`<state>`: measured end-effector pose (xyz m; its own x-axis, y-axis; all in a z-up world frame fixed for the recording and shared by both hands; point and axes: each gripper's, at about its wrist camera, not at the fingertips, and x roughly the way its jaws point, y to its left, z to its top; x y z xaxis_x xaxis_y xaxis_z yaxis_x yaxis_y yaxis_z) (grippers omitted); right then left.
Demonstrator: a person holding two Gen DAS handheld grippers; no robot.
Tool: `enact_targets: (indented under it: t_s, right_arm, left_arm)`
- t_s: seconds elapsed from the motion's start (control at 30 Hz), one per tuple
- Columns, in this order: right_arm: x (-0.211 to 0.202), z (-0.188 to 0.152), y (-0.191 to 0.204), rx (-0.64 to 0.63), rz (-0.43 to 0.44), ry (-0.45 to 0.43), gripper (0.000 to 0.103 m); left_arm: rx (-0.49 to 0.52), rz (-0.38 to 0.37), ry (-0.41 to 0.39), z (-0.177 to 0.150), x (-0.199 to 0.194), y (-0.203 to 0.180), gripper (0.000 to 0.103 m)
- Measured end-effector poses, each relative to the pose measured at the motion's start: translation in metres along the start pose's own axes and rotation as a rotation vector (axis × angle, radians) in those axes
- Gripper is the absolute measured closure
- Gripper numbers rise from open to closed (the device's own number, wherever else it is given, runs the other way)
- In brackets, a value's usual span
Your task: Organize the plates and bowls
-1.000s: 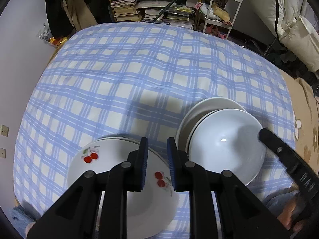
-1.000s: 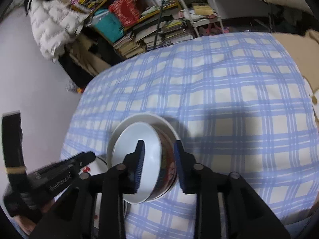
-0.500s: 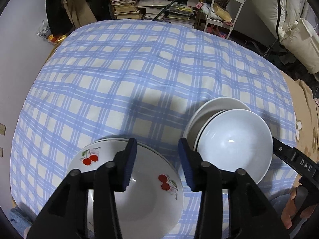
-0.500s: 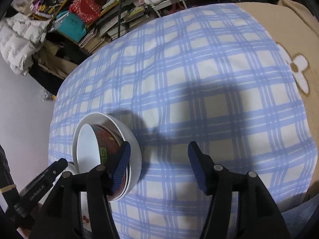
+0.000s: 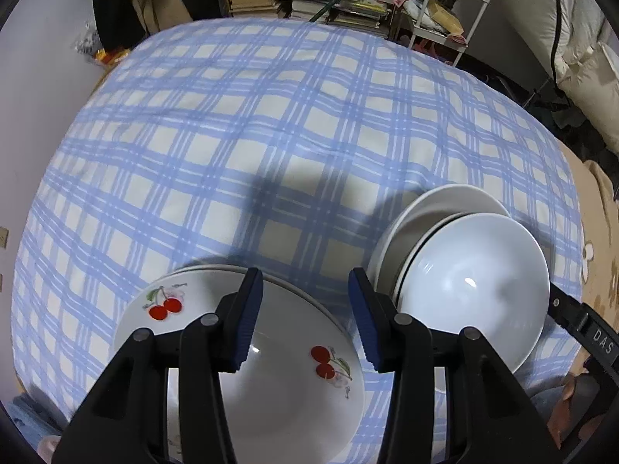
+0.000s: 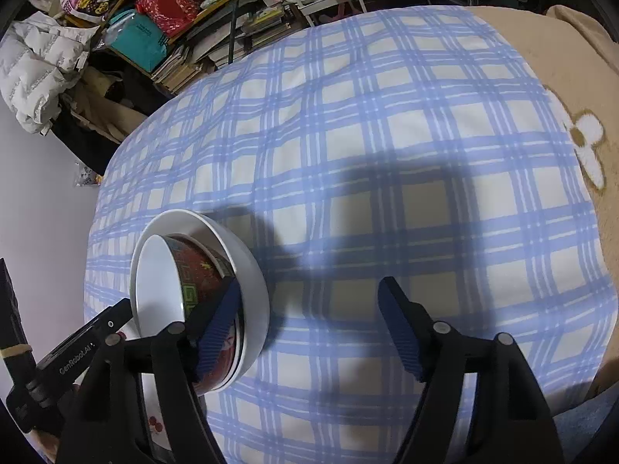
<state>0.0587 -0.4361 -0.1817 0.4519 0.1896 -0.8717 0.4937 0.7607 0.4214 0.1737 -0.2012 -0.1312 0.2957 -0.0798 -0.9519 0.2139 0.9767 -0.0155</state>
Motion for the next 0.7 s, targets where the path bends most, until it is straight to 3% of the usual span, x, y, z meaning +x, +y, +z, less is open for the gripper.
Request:
enact_targets:
  t_s: [0.17,0.57,0.7]
  right_arm:
    - [0.001,0.000,0.000,-0.004,0.002,-0.005,0.023]
    - [0.000,0.000,0.006,-0.017,-0.001,-0.020,0.023]
    - [0.000,0.001,0.006,-0.026,-0.003,-0.007,0.025]
  left_arm:
    - [-0.020,-0.025,0.016,-0.001,0.005,0.002,0.058]
    - [-0.006,-0.119,-0.034,0.002,-0.010,0.007,0.058]
    - [0.031,-0.082,-0.030,0.000,-0.007,0.001,0.058]
